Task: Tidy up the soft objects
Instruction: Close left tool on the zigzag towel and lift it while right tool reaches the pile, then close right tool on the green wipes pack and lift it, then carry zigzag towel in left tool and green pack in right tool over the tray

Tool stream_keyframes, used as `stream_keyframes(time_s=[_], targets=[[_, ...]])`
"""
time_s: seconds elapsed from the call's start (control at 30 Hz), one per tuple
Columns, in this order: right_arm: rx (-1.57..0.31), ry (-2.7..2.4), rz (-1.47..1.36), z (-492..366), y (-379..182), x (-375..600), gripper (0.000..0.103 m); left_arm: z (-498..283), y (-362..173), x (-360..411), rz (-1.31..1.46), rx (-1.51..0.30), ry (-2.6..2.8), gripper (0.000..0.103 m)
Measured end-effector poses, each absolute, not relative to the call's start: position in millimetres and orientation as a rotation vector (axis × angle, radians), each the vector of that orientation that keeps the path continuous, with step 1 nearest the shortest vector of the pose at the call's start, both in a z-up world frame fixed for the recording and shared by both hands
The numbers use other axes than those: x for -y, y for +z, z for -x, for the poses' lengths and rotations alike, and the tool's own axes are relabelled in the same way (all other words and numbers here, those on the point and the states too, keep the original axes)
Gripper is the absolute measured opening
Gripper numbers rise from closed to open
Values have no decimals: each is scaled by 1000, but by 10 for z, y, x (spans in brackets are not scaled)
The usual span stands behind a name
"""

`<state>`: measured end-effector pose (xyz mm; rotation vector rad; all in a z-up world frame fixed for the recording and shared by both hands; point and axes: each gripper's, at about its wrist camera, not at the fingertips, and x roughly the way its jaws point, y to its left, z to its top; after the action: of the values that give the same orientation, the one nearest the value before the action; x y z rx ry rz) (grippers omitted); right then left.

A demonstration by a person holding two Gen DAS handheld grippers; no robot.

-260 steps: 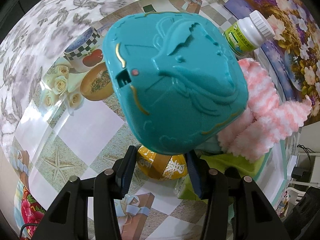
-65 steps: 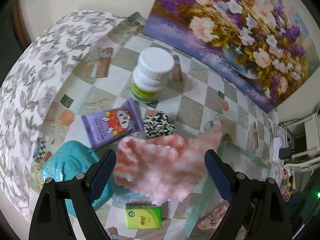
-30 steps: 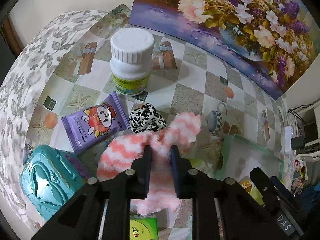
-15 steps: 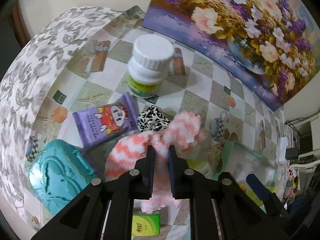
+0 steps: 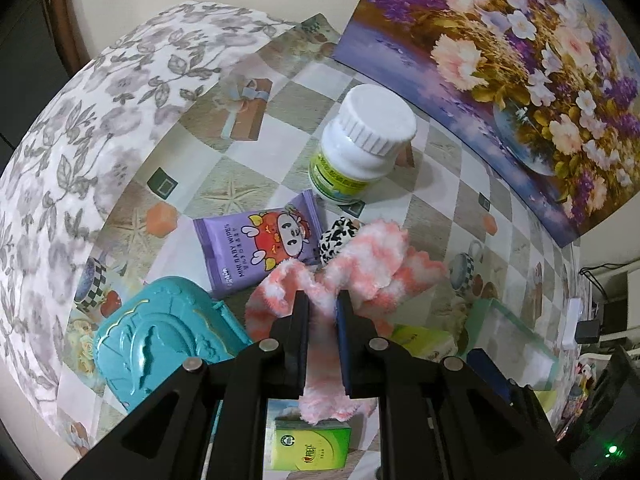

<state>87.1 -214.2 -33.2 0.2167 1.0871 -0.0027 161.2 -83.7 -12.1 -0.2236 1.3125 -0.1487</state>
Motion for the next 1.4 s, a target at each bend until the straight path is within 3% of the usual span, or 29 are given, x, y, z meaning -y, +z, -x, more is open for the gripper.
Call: stream_keyframes(time_s=[0.3, 0.4, 0.43, 0.47, 1.4], targets=[[-1079, 11, -212, -916, -429, 2093, 79, -1619, -164, 834, 239, -1327, -150, 13], [-1084, 18, -220, -922, -464, 2087, 65, -1621, -177, 830, 243, -1331, -152, 13], [-1086, 22, -226, -922, -474, 2089, 53, -1618, -181, 829, 243, -1332, -152, 13], [-1086, 25, -232, -920, -479, 2095, 52, -1621, -182, 831, 242, -1333, -153, 13], [-1017, 14, -301, -807, 15, 2303, 52, -1577, 97, 943, 260, -1265, -245, 13]])
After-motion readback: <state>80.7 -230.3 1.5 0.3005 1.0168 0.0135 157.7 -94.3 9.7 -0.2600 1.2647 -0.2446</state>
